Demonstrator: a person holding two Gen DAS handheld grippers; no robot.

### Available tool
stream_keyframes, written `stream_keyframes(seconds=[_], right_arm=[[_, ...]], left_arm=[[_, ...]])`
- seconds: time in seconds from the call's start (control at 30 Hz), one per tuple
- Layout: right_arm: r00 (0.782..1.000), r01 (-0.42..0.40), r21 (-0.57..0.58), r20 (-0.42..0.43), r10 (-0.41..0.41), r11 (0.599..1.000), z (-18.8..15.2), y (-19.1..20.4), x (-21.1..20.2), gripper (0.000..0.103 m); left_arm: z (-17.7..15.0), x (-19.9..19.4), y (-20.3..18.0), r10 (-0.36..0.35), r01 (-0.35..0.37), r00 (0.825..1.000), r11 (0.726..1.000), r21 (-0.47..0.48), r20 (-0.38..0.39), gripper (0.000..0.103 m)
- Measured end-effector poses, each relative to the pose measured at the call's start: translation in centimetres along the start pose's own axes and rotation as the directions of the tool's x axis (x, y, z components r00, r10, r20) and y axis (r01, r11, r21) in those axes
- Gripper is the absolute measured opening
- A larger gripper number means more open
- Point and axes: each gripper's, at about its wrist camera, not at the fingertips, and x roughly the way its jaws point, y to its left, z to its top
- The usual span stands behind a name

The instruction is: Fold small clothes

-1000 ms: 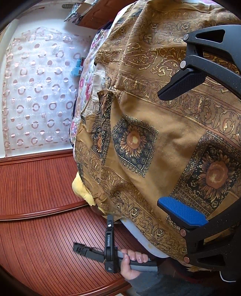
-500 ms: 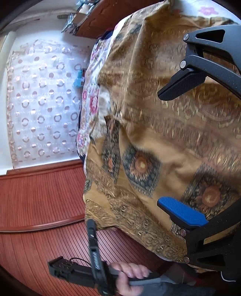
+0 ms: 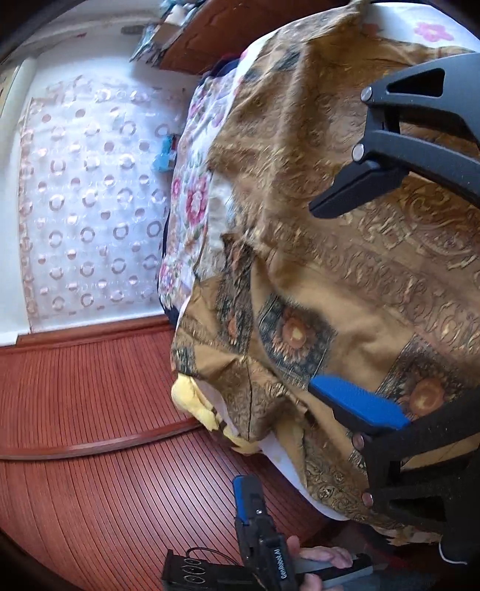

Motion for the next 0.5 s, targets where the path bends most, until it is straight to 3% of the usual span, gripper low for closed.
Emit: stream_keyframes(seconds=[0.2,0.5], right_arm=[[0.995,-0.100,-0.086,-0.035,0.097,0.991,2.7,2.8,3.9,0.066],[0.971,-0.220,-0.241,-0.149,0.188,0.945,6.7,9.8,13.2,0.061]], left_arm=[[-2.1,-0.9,2.9,0.057,-0.057,0.998,0.996,-0.063,0.005,0.040],[-3.3,-2.1,5.3,0.102,-0.097,0.994,0.988,-0.122,0.036,0.043]])
